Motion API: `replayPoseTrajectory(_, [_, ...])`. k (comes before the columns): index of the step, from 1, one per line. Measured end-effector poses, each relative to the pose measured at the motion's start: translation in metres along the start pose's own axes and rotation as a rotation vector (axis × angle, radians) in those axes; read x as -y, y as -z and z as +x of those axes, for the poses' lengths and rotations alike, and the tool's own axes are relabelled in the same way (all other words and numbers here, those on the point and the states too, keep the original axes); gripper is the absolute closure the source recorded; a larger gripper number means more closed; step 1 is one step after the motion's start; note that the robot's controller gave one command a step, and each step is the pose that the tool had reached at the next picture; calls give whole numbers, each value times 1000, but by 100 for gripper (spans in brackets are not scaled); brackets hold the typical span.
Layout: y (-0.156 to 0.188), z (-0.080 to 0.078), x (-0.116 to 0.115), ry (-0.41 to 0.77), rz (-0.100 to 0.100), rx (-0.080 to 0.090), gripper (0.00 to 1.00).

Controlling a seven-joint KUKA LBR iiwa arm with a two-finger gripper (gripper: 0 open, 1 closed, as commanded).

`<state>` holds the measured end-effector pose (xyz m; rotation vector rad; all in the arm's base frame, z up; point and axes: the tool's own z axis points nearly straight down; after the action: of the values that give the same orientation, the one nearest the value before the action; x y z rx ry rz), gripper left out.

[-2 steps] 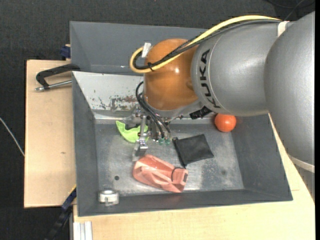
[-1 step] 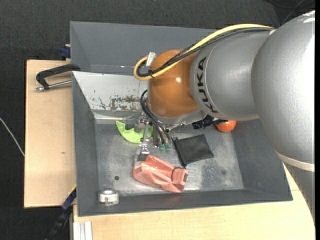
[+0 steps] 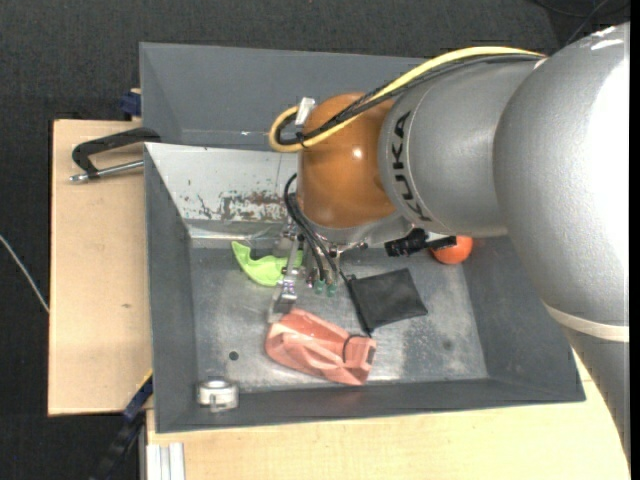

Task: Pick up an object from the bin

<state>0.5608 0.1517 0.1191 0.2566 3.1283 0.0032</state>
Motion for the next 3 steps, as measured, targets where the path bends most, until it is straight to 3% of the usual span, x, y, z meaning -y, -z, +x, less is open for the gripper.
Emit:
replayPoseTrajectory(1, [-36, -42, 14, 156, -3, 3, 100])
replayPoseTrajectory(2, [-36, -43, 14, 156, -4, 3, 100])
replayPoseTrajectory(3, [14, -38, 2, 169, 1, -3, 100])
